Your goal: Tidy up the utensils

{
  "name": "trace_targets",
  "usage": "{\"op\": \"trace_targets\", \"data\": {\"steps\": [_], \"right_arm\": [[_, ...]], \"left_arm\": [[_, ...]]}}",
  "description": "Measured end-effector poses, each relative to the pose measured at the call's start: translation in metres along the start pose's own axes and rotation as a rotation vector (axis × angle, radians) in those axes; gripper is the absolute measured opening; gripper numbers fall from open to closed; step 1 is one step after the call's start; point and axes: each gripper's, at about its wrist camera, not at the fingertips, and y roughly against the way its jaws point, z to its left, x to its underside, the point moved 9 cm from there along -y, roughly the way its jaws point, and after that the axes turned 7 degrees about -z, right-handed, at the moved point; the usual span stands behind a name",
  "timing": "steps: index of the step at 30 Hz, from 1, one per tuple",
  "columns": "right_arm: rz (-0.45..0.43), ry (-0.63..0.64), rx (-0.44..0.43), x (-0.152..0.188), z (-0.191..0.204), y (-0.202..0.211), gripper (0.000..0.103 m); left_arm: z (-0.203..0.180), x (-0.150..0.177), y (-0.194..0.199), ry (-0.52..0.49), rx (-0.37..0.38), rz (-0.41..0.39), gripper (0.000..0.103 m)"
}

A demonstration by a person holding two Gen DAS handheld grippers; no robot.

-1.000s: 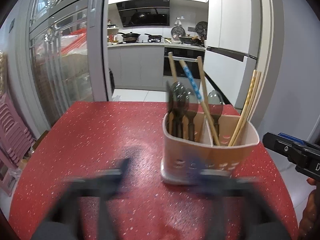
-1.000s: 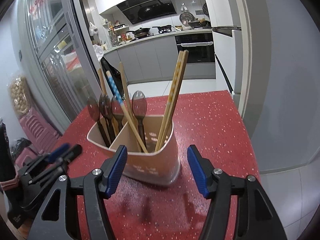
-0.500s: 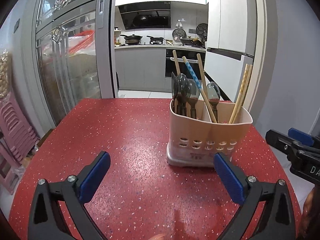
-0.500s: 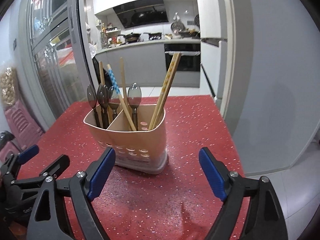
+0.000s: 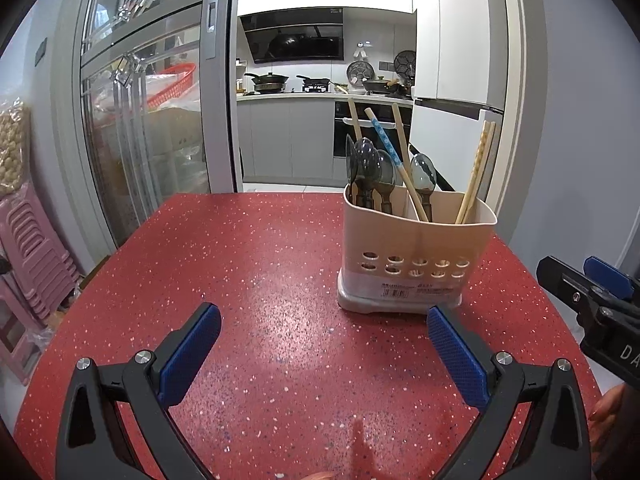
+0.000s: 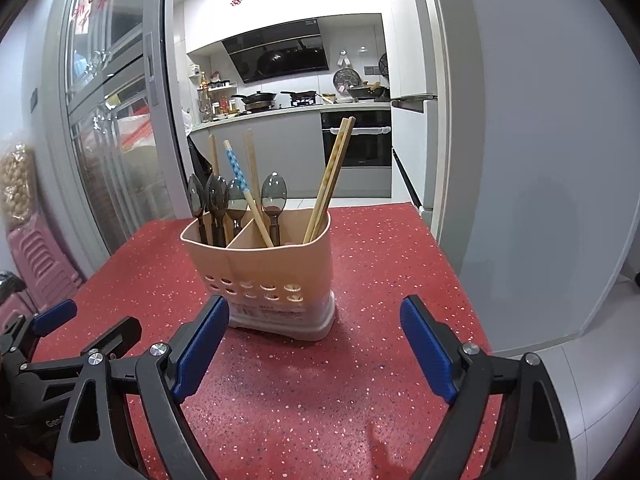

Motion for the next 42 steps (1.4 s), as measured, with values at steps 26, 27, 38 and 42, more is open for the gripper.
{"op": "trace_targets", "data": {"steps": [26, 27, 38, 42], "right_arm": [[-0.020, 0.034, 0.047, 0.002, -0.005, 0.017, 0.089], [-0.021, 0.034, 0.048, 0.002, -0.005, 0.017, 0.089], [-0.021, 0.034, 0.042, 0.001, -0.004, 0.018, 0.090], [-0.020, 0.035, 0.042, 0.001, -0.004, 0.017, 0.090]], "left_arm": [[0.000, 0.000, 0.012, 0.014, -0.010, -0.008, 0.103], [0.000, 0.000, 0.012, 0.013, -0.009, -0.007, 0.103], [0.001, 0.001, 0.011, 0.021, -0.012, -0.005, 0.103], [0.001, 0.001, 0.011, 0.021, -0.012, -0.005, 0.103]]}}
